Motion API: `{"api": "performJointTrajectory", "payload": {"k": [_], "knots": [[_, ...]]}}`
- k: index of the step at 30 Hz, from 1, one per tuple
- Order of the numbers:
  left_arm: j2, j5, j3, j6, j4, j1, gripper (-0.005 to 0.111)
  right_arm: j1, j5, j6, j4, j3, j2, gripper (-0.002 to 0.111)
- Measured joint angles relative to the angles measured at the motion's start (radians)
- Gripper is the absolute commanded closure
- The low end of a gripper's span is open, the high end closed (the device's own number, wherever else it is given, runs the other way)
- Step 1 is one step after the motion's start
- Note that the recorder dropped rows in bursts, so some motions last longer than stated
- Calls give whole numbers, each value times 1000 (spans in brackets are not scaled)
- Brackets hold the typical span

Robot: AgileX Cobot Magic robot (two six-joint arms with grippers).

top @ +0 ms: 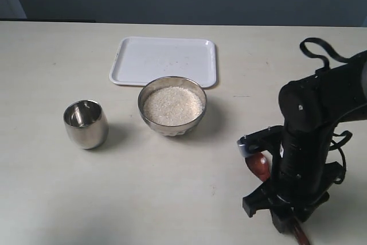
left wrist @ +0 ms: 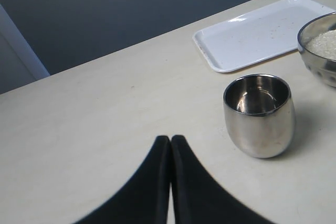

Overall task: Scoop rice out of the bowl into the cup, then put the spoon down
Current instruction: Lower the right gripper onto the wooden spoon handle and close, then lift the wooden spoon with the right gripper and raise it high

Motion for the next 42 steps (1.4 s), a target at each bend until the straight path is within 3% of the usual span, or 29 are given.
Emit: {"api": "performJointTrajectory", "payload": {"k": [4, 11, 13, 15, 29, 42], "knots": [[0, 0, 0, 0, 0, 0, 106, 44, 10, 90, -75, 0, 14, 94], [0, 0, 0, 0, 0, 0, 106, 51, 20, 109, -69, 0, 18, 82], [0, 0, 0, 0, 0, 0, 106, 51, 20, 112, -68, 0, 18, 88], [0, 0, 0, 0, 0, 0, 106, 51, 9, 103, -68, 0, 18, 109], [0, 0, 0, 0, 0, 0, 106, 51, -13, 56, -137, 2, -86, 109], [0, 0, 0, 0, 0, 0, 106, 54, 177, -28, -320, -62, -311, 109]]}}
